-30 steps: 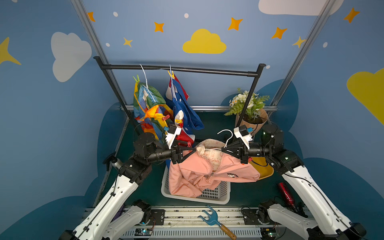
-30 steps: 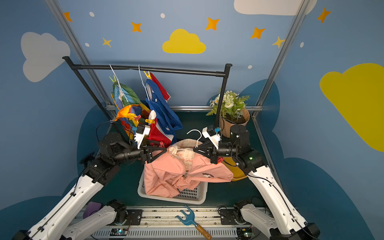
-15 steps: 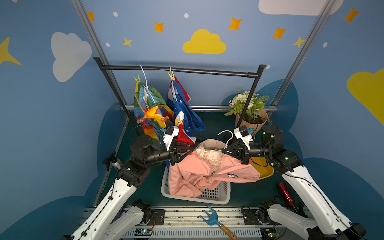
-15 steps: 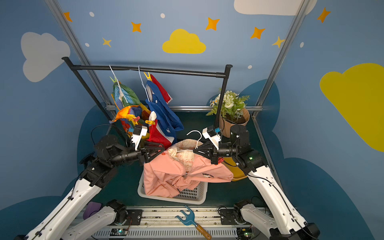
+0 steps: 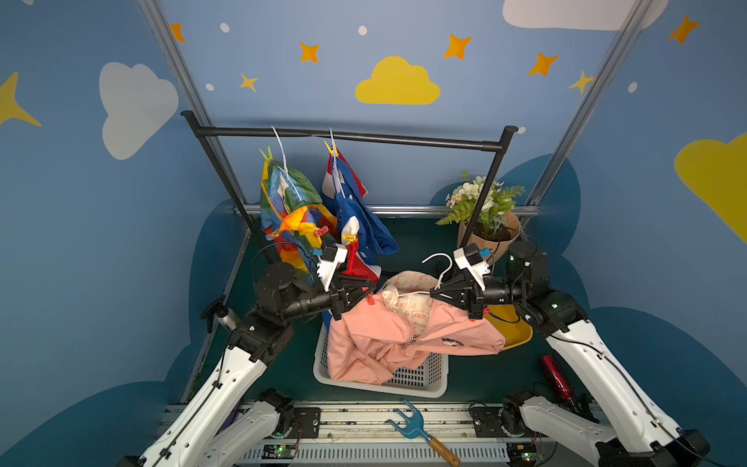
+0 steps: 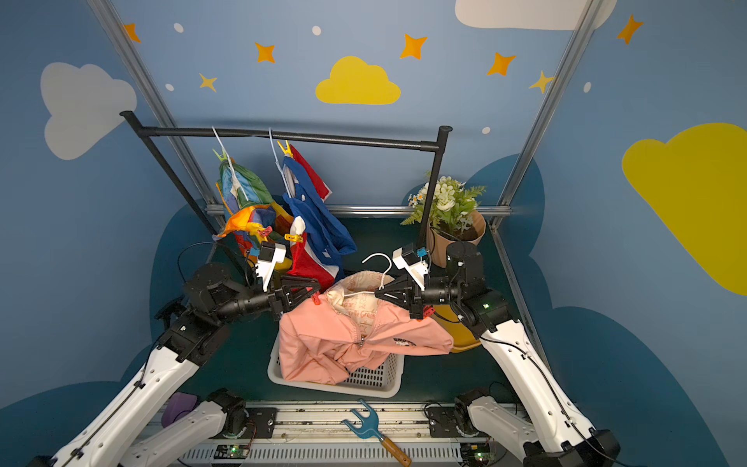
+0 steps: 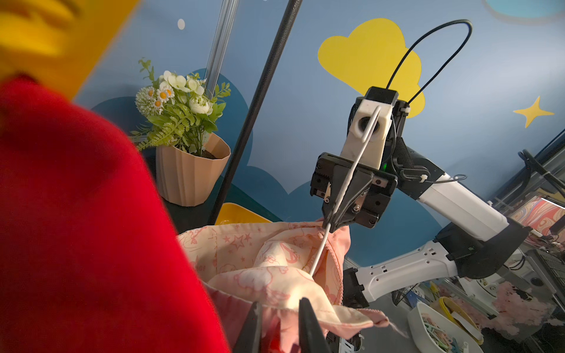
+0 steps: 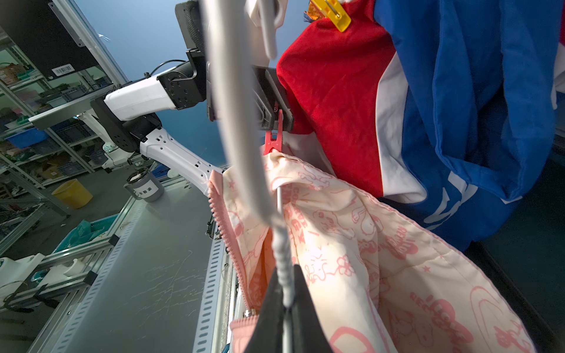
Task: Remove the clothespins securing jackets to the hanger
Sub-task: Remove the clothespin from the hanger.
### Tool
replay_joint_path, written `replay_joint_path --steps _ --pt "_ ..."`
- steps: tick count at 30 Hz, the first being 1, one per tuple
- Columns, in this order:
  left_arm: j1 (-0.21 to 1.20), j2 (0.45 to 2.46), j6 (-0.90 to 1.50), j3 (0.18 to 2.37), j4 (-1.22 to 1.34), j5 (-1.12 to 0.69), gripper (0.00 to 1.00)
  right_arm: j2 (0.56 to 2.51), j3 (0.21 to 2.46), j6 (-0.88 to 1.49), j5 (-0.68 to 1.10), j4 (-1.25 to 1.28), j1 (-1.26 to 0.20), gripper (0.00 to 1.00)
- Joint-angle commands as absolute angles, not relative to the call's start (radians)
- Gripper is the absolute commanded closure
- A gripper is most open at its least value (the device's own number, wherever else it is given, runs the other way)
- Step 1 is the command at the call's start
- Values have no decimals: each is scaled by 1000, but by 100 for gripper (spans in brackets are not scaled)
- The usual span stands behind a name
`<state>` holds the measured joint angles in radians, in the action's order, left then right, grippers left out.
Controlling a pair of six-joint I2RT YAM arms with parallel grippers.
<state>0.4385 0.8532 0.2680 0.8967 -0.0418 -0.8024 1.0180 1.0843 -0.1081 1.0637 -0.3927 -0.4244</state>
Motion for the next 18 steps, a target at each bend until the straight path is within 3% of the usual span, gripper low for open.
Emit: replay_joint_path --steps 1,7,18 --pt "437 830 278 897 5 -807 86 1023 1088 -95 1068 -364 -420 100" --pt "444 831 296 893 -4 -771 96 1026 1092 -98 1034 -377 -422 100" --pt "490 785 247 968 -151 -504 96 1018 1109 -168 940 -467 -427 100"
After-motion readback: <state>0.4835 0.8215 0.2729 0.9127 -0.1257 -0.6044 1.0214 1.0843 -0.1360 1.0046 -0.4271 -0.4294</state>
